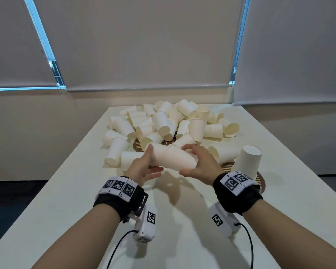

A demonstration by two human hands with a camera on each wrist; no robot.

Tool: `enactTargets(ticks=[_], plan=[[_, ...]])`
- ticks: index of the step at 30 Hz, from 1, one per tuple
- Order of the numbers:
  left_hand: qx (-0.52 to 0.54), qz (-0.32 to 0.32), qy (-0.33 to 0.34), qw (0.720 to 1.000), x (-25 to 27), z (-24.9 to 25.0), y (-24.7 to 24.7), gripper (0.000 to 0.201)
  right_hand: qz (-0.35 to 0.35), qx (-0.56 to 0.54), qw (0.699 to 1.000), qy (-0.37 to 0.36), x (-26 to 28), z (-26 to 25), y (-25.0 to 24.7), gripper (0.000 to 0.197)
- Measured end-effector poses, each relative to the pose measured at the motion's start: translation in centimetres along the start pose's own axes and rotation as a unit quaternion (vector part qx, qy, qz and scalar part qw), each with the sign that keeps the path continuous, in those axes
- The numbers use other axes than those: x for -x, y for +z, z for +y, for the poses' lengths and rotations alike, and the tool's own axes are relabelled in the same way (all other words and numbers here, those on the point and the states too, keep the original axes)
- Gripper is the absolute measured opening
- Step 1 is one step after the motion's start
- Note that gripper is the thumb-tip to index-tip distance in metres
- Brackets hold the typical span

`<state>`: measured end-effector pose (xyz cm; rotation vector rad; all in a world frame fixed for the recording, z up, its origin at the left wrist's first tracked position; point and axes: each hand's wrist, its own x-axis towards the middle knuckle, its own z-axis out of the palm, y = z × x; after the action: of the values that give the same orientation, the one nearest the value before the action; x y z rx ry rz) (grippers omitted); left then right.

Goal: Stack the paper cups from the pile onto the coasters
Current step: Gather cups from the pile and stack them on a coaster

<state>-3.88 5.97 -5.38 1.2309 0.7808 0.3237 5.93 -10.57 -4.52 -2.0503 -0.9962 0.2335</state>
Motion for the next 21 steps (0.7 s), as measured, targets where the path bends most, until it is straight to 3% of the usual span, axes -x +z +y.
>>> enactTargets(ticks=[3,7,8,10,12,14,15,21], plan=[[-0.084,-0.083,-0.015,0.993,0.8,-0.4,1.2,0.067,0.011,0.01,1.0,-0.004,-0.1,-0.3,0.2,0.069],[-0.127,-0.097,0.0,0.987,1.1,-0.3,1.6,0.058,0.053,-0.045,0.998,0.012,0.1,-0.2,-0.5,0.064],[-0.161,-0.074,0.029,0.984,1.1,-0.3,1.6,0.053,0.059,-0.067,0.996,0.017,0.2,-0.2,-0.8,0.059],[-0.248,0.041,0.13,0.959,1.0,-0.3,1.0,0.04,0.058,-0.106,0.992,0.036,0.3,-0.1,-1.2,0.052],[-0.355,0.191,0.219,0.888,0.9,-0.2,0.2,0.024,0.052,-0.13,0.989,0.055,0.4,0.1,-1.4,0.051],[-0.449,0.267,0.216,0.825,0.4,-0.5,-1.1,0.027,0.047,-0.132,0.988,0.063,0.5,0.3,-1.5,0.052],[-0.466,0.279,0.19,0.818,0.2,-0.8,-1.7,0.032,0.042,-0.129,0.989,0.065,0.7,0.4,-1.5,0.052],[-0.394,0.27,0.077,0.875,-0.5,-1.8,-3.1,0.068,0.021,-0.117,0.99,0.078,1.2,0.7,-1.5,0.052]])
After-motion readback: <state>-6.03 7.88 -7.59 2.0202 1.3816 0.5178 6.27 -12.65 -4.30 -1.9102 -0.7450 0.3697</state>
